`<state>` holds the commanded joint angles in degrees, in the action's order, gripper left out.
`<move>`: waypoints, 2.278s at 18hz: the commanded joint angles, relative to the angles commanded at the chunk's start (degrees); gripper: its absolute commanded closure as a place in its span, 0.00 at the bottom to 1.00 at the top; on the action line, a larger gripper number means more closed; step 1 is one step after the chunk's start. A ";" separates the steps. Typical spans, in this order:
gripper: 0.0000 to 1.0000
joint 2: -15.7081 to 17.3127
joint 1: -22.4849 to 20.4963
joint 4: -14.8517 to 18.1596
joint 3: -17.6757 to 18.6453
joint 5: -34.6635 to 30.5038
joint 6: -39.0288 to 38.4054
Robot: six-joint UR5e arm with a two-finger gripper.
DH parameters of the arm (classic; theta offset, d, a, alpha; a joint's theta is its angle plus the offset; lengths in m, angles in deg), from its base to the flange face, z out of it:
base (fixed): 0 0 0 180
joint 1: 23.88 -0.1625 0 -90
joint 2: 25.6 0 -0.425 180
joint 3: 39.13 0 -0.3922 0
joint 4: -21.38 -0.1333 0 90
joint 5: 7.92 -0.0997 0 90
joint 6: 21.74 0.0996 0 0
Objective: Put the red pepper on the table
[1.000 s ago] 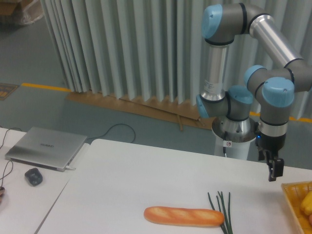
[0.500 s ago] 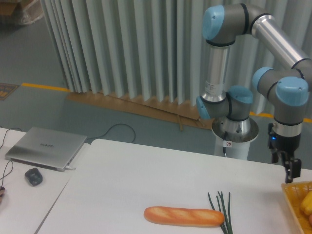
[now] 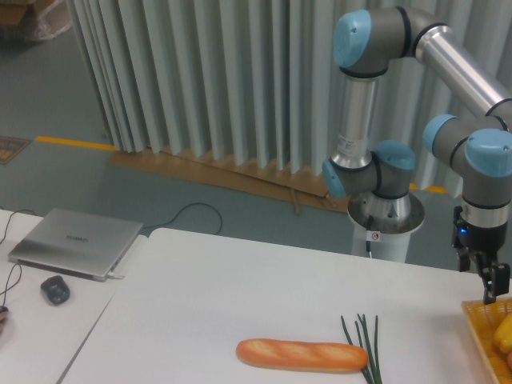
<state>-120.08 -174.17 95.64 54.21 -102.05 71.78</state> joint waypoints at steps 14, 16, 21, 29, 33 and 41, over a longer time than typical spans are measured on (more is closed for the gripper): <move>0.00 -0.88 -3.94 -3.78 -0.79 -0.26 0.70; 0.00 -1.67 -4.66 -3.87 -0.97 -0.17 0.70; 0.00 -3.42 -6.15 -4.48 -1.76 -0.35 1.76; 0.00 -8.61 -5.80 -8.09 -2.90 -0.26 1.50; 0.00 -9.84 -5.54 -9.13 -3.43 -0.09 1.23; 0.00 -14.41 -5.45 -10.99 -8.08 0.00 1.84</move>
<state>-134.49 -179.62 84.66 46.13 -102.05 73.63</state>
